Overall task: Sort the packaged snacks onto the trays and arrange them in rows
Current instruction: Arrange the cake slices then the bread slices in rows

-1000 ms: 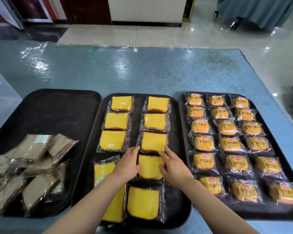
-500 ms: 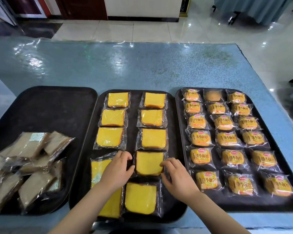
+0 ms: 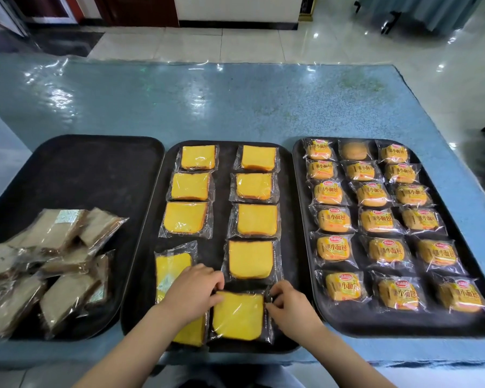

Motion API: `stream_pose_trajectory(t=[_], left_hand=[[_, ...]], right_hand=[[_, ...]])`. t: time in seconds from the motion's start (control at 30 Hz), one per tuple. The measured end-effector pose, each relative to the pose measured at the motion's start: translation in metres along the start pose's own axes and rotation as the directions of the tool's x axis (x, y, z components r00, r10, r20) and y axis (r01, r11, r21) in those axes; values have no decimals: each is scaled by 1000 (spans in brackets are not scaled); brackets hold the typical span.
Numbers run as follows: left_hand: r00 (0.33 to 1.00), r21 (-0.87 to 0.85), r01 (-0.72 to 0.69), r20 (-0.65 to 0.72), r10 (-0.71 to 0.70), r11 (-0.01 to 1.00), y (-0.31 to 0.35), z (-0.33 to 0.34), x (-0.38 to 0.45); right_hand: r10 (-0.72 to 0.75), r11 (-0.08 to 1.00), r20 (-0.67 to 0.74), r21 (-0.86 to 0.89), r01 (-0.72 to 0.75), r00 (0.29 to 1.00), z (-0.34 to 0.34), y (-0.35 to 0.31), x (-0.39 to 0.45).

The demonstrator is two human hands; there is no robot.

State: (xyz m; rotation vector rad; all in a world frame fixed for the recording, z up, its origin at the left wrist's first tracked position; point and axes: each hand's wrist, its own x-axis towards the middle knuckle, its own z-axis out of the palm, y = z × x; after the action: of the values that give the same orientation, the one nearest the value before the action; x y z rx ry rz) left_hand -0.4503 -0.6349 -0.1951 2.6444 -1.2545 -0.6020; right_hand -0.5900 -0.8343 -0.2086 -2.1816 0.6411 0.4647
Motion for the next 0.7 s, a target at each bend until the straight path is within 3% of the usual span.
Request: stream_pose_trajectory(t=[0.23, 0.53, 0.7], left_hand=[[996, -16, -59, -66, 58, 998, 17, 3, 5], [989, -60, -17, -151, 8, 998, 8, 13, -4], [959, -162, 96, -250, -135, 982, -29, -5, -18]], right_hand=[[-35, 997, -49, -66, 32, 998, -18, 9, -9], [-28, 975, -39, -223, 18, 999, -25, 5, -6], [-130, 987, -57, -100, 124, 990, -28, -20, -7]])
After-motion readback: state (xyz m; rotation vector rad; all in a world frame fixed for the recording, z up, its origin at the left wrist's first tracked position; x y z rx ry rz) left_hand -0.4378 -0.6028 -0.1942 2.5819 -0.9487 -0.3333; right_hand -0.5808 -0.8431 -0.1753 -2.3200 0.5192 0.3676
